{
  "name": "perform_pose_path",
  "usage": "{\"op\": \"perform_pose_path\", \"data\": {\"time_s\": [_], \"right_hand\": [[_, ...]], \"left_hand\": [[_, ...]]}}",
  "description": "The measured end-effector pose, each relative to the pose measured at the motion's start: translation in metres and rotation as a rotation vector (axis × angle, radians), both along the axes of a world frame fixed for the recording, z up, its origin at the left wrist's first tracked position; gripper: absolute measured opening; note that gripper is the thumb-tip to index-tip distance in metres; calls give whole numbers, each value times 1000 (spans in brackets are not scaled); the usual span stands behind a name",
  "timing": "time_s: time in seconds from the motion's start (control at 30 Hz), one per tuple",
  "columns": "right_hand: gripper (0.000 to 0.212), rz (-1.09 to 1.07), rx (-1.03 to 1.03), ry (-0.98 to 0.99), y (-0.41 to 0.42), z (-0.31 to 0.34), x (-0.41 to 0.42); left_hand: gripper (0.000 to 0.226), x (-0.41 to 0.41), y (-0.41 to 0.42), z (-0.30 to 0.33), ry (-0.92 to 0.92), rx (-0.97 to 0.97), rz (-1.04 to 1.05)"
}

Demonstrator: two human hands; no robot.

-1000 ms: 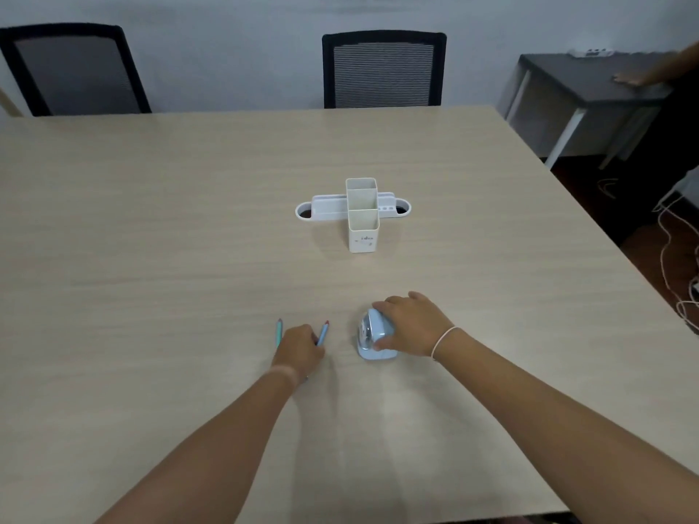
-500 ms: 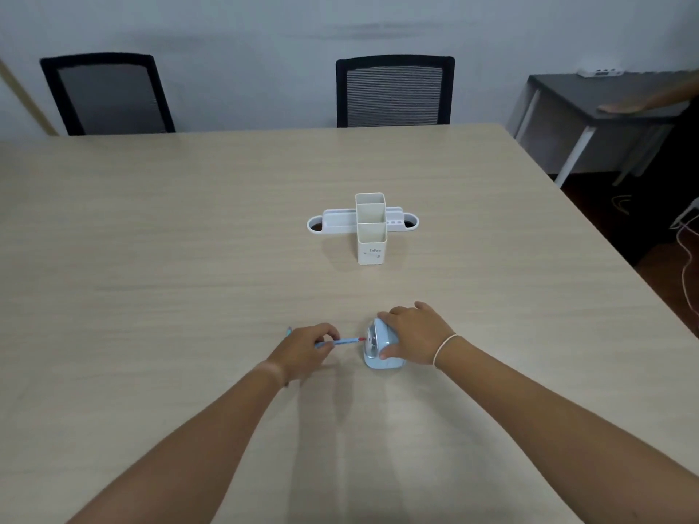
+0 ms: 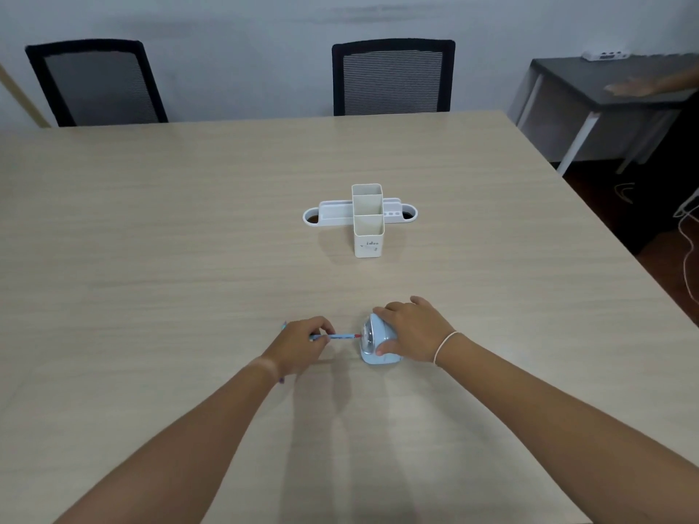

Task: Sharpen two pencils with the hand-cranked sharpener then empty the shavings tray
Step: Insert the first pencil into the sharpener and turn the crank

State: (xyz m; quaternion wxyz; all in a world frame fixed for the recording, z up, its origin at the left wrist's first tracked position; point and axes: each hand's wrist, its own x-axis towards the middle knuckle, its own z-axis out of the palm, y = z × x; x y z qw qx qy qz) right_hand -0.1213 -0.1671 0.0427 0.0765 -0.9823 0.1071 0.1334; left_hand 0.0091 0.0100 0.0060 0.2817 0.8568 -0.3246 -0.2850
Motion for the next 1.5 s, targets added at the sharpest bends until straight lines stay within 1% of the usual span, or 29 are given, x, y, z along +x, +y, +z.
{"op": "perform_pose_path", "data": {"time_s": [0.2,0.3,0.43,0.63,0.77,0.9,1.13,1.2,1.23,1.3,1.33,1.37,1.43,1.47,1.5], "right_hand": [[69,9,-4,1,0,1,0],[69,10,-7,3,0,0,0],[70,23,-12,13,0,0,1],[70,35,-18,-6,-1,-4,3],[69,48,-47,-16,1,-5,4],[70,19,-4,-27,0,-8,1],[72,25,-10,-30,-1,-8,0],[76,34,-11,-25,-1,-7,-1],[78,24,20,-26,-1,-5,-2],[80,-58,163,-104,-3,4,-5],[75,-120,242,-190,-6,9,-8],[64,-186,308,-307,-11,13,-11],[42,-315,387,-540,-25,15,-20],[37,-368,402,-594,-31,15,-26],[36,-396,393,-588,-36,12,-33]], "left_hand": [[16,-10,-14,6,26,-42,-54],[14,-13,-20,6,29,-15,-63],[23,-9,-17,6,65,80,-109],[26,-6,-21,8,47,102,-160],[31,-18,-35,9,35,103,-217],[24,-19,-40,7,32,70,-219],[27,-20,-40,14,51,107,-201],[19,-19,-39,19,17,118,-222],[18,-16,-38,22,-14,112,-218],[31,-10,-36,28,-78,71,-172],[40,-8,-35,33,-98,34,-146],[45,-7,-36,36,-114,-11,-126],[45,-11,-43,44,-140,-78,-126],[44,-17,-48,47,-162,-84,-150],[47,-24,-54,49,-188,-70,-185]]}}
